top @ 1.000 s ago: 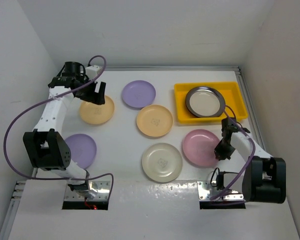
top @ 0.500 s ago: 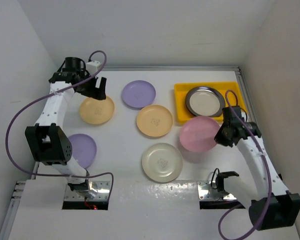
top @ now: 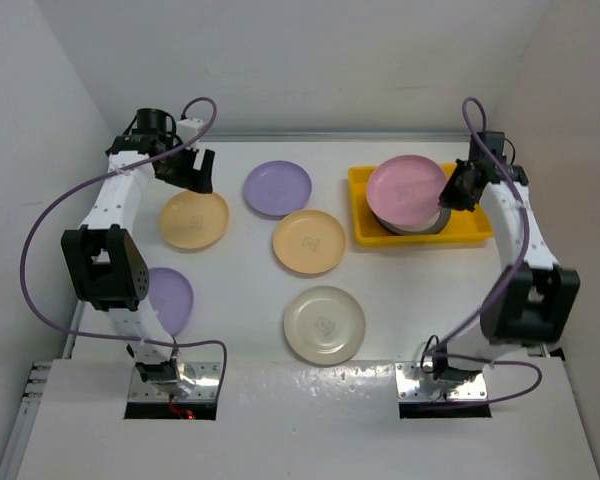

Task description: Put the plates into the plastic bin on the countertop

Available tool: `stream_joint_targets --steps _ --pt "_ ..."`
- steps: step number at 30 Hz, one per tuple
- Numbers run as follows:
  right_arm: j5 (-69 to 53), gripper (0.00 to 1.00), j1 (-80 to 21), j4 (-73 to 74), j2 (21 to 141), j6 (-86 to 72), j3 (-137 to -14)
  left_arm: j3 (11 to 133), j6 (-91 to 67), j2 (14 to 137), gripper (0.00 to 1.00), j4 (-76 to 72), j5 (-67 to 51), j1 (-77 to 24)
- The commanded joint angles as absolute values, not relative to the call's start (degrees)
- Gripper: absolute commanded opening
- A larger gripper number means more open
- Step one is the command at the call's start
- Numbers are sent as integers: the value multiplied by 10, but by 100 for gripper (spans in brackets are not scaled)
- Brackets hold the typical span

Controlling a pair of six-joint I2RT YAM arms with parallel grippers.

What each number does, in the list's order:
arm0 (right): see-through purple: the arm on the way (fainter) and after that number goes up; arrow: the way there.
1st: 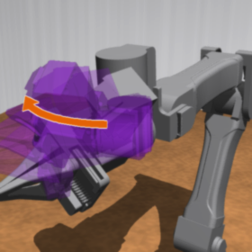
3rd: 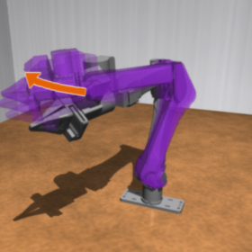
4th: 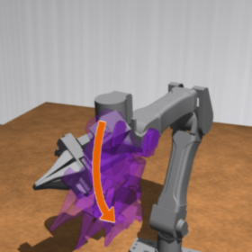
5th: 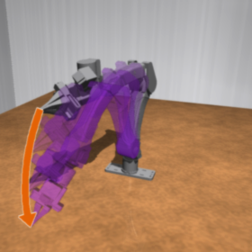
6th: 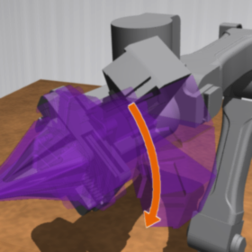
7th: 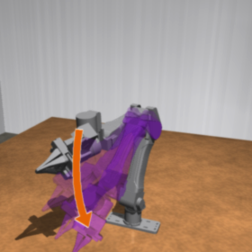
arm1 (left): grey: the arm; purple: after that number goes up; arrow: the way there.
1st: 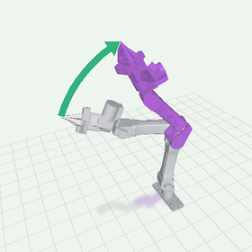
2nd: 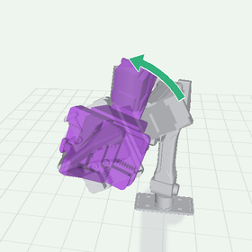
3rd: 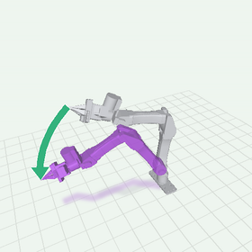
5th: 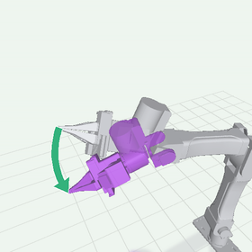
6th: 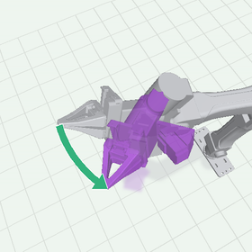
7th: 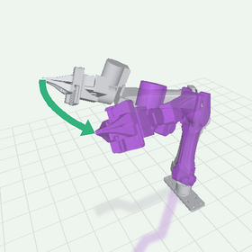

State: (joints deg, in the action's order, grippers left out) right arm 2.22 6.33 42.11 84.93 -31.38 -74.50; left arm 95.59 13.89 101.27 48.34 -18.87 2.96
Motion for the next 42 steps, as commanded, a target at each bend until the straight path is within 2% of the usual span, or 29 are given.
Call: stream_joint_targets --steps 1,6,11,14,15,16,19,21,22,23,24,25,26,27,28,29,30,32,35,38,39,41,42 --pt "2 0 92 359 950 -298 -808 983 145 1016 91 475 -173 37" --pt "-8 0 105 319 1050 -310 -844 983 145 1016 91 475 -166 47" --pt "25 4 116 287 1074 -289 -848 964 145 1005 91 475 -161 53" --pt "8 29 134 321 1107 -289 -864 952 145 992 91 475 -161 53" --pt "10 44 135 334 1112 -288 -881 952 145 982 91 475 -161 53" --pt "10 68 135 345 1114 -287 -886 946 145 977 91 475 -161 53" --pt "25 84 125 384 1103 -254 -904 933 145 946 91 475 -161 58" --pt "43 85 82 414 1054 -220 -900 919 145 922 91 475 -161 65" --pt "52 85 66 421 1036 -213 -889 913 145 914 91 475 -156 72" --pt "49 85 6 419 965 -195 -855 896 138 906 91 475 -156 83" --pt "20 81 -26 415 939 -195 -792 884 131 898 91 475 -156 89" --pt "2 73 -52 401 914 -181 -756 872 131 890 91 475 -150 95" --pt "-30 45 -128 391 858 -198 -654 844 124 872 91 475 -145 106" --pt "-48 40 -150 391 847 -198 -653 828 119 862 91 475 -145 112" --pt "-60 44 -172 381 839 -230 -596 814 119 853 91 475 -140 112" --pt "-66 66 -223 381 833 -241 -548 800 119 833 91 475 -140 121" --pt "-52 75 -242 367 833 -250 -528 774 125 822 91 475 -134 127" --pt "-42 82 -301 348 834 -278 -462 751 137 803 91 475 -123 140" --pt "-2 82 -351 310 850 -291 -421 713 150 772 92 475 -108 157" --pt "15 60 -366 274 863 -320 -396 691 171 752 92 475 -91 174" --pt "29 43 -367 272 863 -325 -391 691 179 751 92 475 -82 174" --pt "32 28 -377 256 849 -331 -374 679 187 746 92 475 -76 194" --pt "31 11 -382 254 837 -329 -369 679 194 746 92 475 -76 199"
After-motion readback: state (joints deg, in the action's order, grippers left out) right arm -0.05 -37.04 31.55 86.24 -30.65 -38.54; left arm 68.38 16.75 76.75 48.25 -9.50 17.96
